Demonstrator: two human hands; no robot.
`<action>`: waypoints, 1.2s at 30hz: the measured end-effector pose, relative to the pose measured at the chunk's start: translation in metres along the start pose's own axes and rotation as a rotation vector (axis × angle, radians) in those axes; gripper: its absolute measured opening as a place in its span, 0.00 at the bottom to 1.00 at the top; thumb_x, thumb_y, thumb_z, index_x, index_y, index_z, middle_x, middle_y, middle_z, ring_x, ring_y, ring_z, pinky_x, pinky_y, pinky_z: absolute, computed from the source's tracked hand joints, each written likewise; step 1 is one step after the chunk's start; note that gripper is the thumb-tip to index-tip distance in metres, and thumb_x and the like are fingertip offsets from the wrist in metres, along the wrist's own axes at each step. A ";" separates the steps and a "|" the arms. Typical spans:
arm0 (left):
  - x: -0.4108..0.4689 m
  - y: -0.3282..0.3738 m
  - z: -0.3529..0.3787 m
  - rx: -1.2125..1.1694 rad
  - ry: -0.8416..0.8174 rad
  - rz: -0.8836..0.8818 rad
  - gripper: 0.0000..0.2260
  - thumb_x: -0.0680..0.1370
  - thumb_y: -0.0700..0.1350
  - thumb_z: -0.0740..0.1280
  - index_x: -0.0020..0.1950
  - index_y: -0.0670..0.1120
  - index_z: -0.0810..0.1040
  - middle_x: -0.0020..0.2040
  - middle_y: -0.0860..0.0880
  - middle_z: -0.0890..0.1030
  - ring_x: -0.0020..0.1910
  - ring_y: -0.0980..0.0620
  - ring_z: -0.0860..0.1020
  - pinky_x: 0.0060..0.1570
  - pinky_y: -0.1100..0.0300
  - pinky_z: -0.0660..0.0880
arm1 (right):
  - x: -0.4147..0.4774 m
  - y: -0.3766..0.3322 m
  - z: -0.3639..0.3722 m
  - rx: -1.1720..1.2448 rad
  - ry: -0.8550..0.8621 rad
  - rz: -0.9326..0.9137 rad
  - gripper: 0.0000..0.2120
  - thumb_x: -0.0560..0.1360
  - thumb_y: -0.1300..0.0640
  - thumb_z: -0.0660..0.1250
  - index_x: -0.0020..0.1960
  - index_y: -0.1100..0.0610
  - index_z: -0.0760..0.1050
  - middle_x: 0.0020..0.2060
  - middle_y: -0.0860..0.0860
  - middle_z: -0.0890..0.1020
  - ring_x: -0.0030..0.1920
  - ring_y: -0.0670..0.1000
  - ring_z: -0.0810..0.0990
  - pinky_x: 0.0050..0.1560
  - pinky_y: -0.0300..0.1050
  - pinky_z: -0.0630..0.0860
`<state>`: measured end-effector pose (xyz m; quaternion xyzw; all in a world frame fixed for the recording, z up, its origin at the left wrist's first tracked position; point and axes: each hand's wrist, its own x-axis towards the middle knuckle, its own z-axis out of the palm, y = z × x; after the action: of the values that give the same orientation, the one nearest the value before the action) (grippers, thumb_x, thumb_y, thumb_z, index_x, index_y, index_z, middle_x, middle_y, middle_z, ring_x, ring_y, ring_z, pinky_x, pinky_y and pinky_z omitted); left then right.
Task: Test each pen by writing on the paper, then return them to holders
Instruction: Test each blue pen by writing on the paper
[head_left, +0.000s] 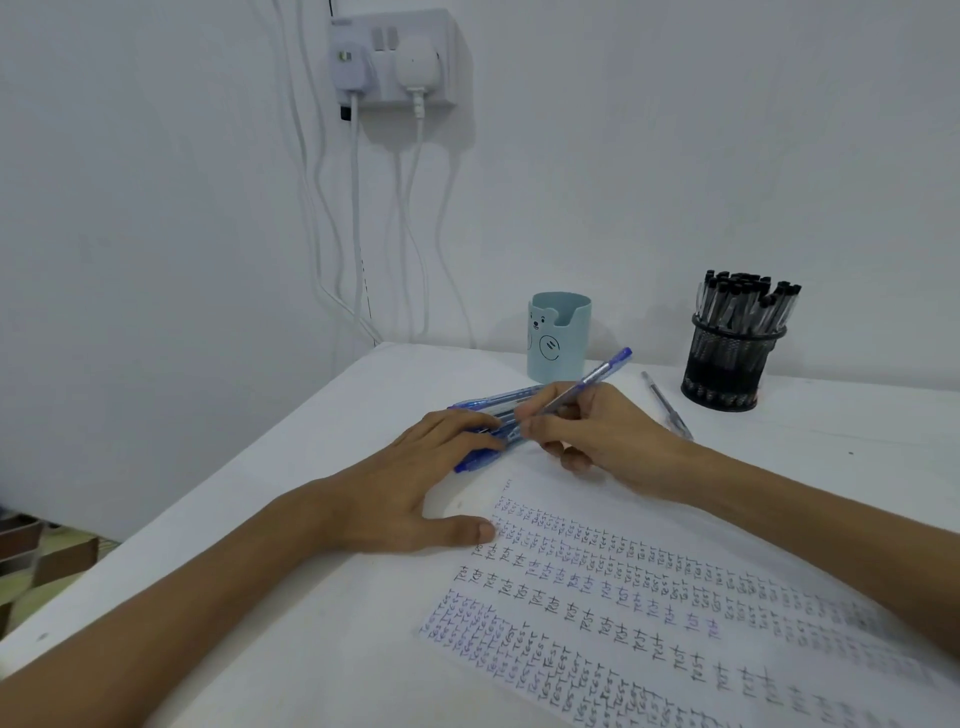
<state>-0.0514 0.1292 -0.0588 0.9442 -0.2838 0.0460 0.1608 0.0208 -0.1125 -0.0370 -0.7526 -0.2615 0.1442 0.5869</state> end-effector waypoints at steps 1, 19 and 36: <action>0.000 -0.001 0.000 -0.003 -0.002 -0.006 0.35 0.78 0.65 0.69 0.81 0.54 0.62 0.80 0.62 0.58 0.81 0.62 0.52 0.80 0.60 0.57 | 0.000 0.001 0.002 -0.010 0.002 0.025 0.03 0.79 0.63 0.69 0.50 0.62 0.79 0.31 0.53 0.75 0.29 0.48 0.70 0.27 0.37 0.66; 0.001 -0.005 0.002 -0.012 -0.008 0.012 0.34 0.79 0.64 0.69 0.81 0.54 0.62 0.79 0.62 0.59 0.81 0.62 0.53 0.79 0.60 0.57 | -0.006 0.008 0.016 -0.243 0.007 -0.103 0.05 0.74 0.65 0.69 0.40 0.65 0.77 0.30 0.56 0.83 0.27 0.46 0.73 0.32 0.37 0.71; 0.001 -0.003 0.001 -0.058 -0.014 0.059 0.21 0.79 0.62 0.70 0.70 0.59 0.72 0.78 0.60 0.60 0.81 0.56 0.54 0.78 0.50 0.61 | -0.006 0.012 0.015 -0.222 -0.049 -0.148 0.07 0.74 0.64 0.72 0.38 0.58 0.80 0.29 0.55 0.82 0.32 0.50 0.77 0.39 0.45 0.74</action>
<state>-0.0487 0.1310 -0.0608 0.9305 -0.3141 0.0361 0.1849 0.0109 -0.1058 -0.0528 -0.7877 -0.3449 0.0889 0.5027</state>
